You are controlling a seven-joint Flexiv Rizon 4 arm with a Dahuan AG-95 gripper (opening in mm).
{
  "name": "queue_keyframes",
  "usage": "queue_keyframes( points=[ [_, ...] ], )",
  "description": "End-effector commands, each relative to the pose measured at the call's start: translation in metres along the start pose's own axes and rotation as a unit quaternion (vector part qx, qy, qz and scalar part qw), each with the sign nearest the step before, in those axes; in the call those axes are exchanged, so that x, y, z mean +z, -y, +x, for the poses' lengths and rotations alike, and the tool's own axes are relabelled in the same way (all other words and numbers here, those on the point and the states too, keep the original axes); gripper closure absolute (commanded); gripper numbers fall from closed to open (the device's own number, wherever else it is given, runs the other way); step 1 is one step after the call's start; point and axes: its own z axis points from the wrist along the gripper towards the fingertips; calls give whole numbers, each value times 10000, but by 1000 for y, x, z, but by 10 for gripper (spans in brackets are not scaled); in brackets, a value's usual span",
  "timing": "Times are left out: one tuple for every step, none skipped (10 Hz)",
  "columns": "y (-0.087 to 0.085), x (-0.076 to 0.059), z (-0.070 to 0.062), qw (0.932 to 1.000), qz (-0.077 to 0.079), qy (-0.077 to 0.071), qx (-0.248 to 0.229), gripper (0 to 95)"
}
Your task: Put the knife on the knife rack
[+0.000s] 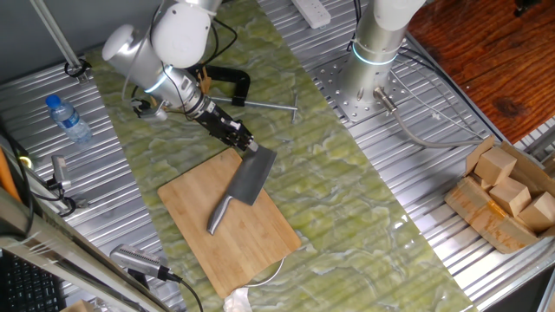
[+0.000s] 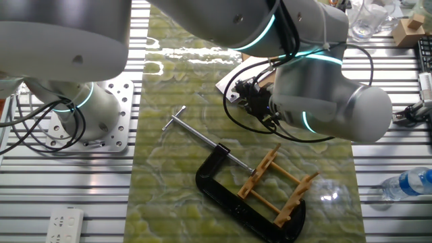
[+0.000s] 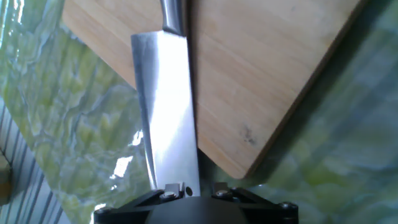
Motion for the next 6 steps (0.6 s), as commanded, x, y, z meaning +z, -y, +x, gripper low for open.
queue_keyframes(
  points=[
    [1,2,-1,10000,-17,-1,9,570],
    [1,1,-1,10000,-27,1,9,570],
    [0,1,-1,10000,-45,4,10,570],
    [-1,1,-1,10000,-57,7,26,570],
    [-2,0,-1,10000,-59,10,46,570],
    [-2,1,-1,10000,-55,17,40,570]
  ],
)
